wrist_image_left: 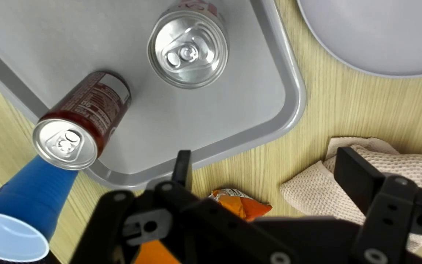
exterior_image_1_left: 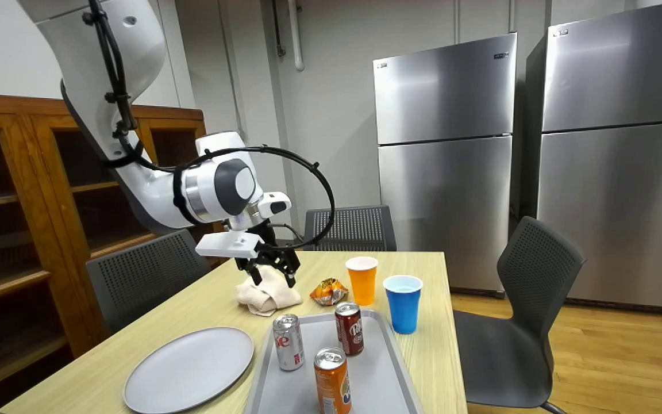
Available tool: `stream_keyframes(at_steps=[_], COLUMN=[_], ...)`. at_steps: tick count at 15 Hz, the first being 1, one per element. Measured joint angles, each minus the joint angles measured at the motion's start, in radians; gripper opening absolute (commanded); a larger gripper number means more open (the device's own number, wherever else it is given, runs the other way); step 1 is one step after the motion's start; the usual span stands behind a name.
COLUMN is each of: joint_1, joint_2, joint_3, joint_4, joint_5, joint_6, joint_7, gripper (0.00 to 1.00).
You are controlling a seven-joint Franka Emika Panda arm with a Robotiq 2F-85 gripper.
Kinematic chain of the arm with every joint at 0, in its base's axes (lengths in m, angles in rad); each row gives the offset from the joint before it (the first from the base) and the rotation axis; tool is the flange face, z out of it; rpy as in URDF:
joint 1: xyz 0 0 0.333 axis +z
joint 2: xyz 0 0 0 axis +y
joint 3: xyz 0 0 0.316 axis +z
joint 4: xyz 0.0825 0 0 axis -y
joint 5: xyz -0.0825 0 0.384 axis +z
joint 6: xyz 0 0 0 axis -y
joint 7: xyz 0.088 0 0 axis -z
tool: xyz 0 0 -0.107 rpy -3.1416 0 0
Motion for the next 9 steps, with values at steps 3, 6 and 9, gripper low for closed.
stream_keyframes(at_steps=[3, 6, 9], joint_1=[0.024, 0.074, 0.084], joint_2=[-0.006, 0.013, 0.032], joint_3=[-0.01, -0.065, -0.077], joint_4=[-0.003, -0.008, -0.009], joint_5=[-0.103, -0.295, -0.315], joint_6=[-0.003, -0.073, -0.08], joint_7=[0.07, 0.235, 0.256], gripper=[1.0, 1.0, 1.0])
